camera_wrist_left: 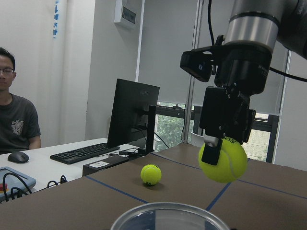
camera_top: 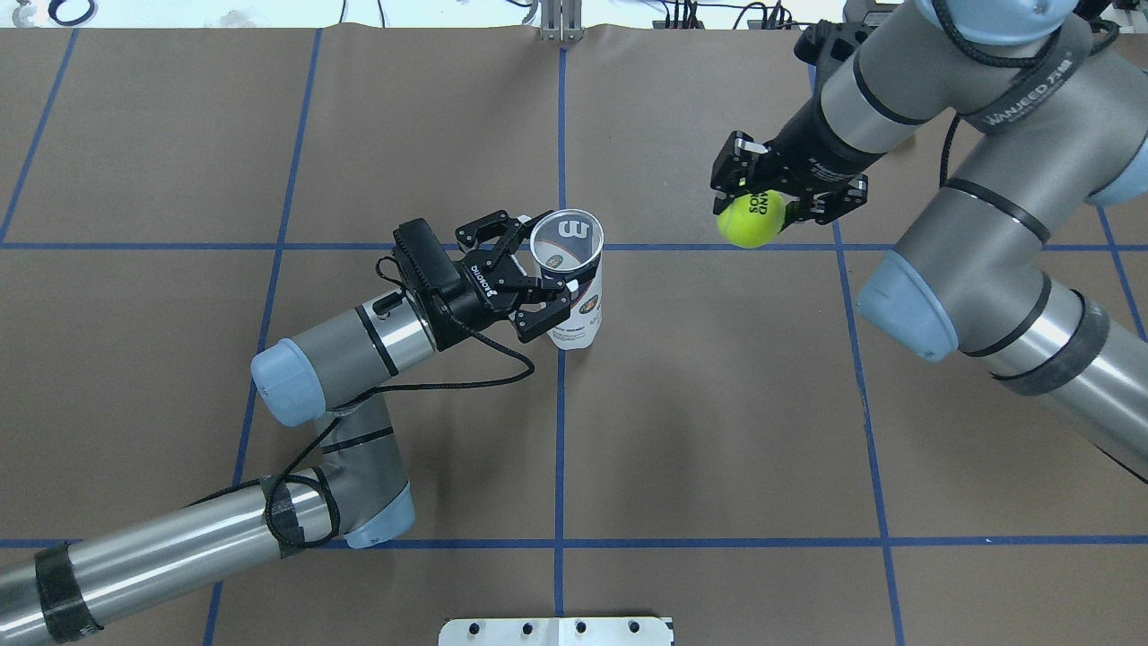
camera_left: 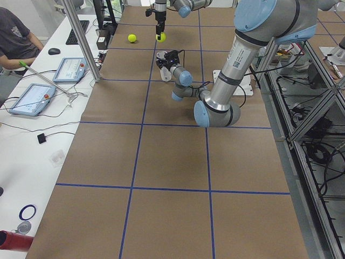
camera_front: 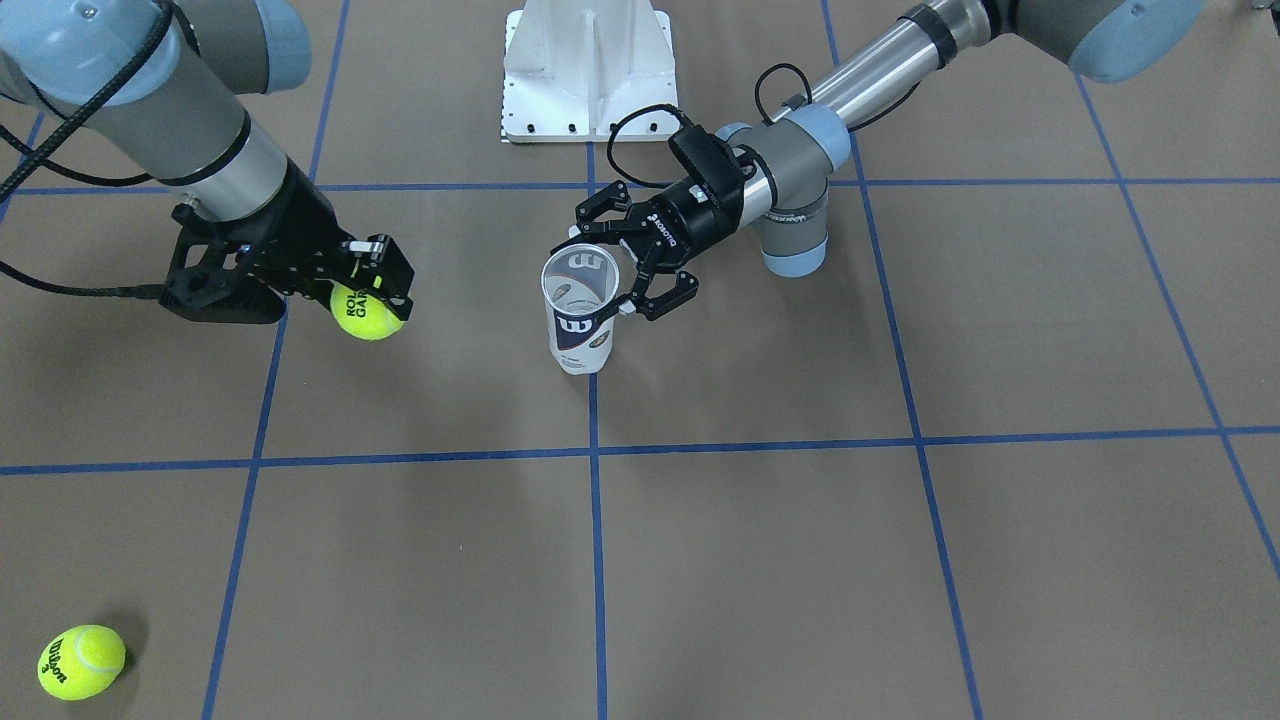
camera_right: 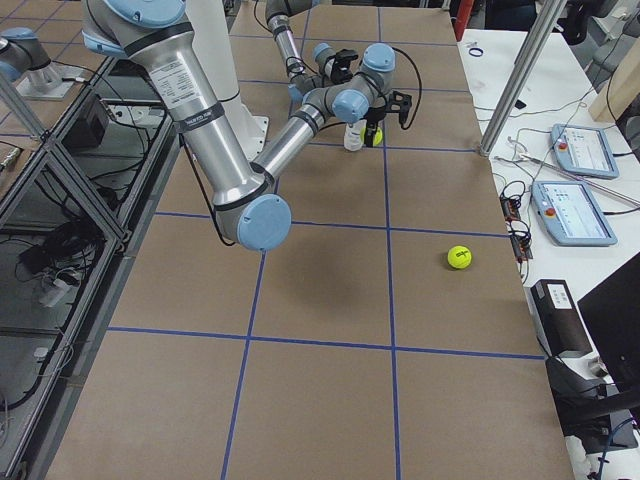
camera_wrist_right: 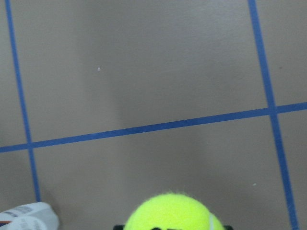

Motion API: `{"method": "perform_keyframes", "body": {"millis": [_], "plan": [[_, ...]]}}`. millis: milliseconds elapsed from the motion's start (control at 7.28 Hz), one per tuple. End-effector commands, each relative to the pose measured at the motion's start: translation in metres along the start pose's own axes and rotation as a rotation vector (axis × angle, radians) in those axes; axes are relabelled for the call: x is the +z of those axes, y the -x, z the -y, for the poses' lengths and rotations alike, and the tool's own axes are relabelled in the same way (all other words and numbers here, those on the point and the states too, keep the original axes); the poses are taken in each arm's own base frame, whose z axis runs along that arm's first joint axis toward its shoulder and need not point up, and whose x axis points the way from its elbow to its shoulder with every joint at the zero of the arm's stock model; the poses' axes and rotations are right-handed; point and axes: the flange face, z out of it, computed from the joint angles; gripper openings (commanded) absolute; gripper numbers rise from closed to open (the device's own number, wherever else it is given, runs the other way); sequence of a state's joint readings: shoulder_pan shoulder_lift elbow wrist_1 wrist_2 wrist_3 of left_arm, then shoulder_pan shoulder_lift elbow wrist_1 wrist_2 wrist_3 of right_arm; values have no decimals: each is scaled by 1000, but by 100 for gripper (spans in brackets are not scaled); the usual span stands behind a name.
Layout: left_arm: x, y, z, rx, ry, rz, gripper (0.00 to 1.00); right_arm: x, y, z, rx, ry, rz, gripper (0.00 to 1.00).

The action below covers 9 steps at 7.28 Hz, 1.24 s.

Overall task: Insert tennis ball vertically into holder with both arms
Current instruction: 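Carry the yellow ball with the right gripper over the can's opening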

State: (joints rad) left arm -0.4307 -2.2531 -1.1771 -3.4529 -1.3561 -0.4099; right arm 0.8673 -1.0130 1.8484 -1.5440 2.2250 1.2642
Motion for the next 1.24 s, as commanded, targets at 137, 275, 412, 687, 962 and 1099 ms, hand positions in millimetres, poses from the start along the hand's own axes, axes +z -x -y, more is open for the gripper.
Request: {"method": "perform_keyframes", "body": {"millis": [137, 275, 412, 687, 962, 1099], "plan": [[-1, -8, -7, -7, 11, -9, 78, -23, 65, -17, 46, -2, 67, 0], [-1, -11, -9, -9, 13, -12, 79, -31, 80, -20, 49, -1, 70, 0], [-1, -10, -10, -10, 16, -11, 79, -35, 101, -17, 62, 1, 54, 0], [-1, -10, -12, -9, 18, -11, 80, -24, 120, -27, 71, 17, 42, 0], [-2, -15, -15, -15, 21, -17, 81, -7, 126, -41, 83, 18, 27, 0], [-2, -15, -15, -15, 21, -17, 81, -2, 129, -48, 85, 16, 23, 0]]}}
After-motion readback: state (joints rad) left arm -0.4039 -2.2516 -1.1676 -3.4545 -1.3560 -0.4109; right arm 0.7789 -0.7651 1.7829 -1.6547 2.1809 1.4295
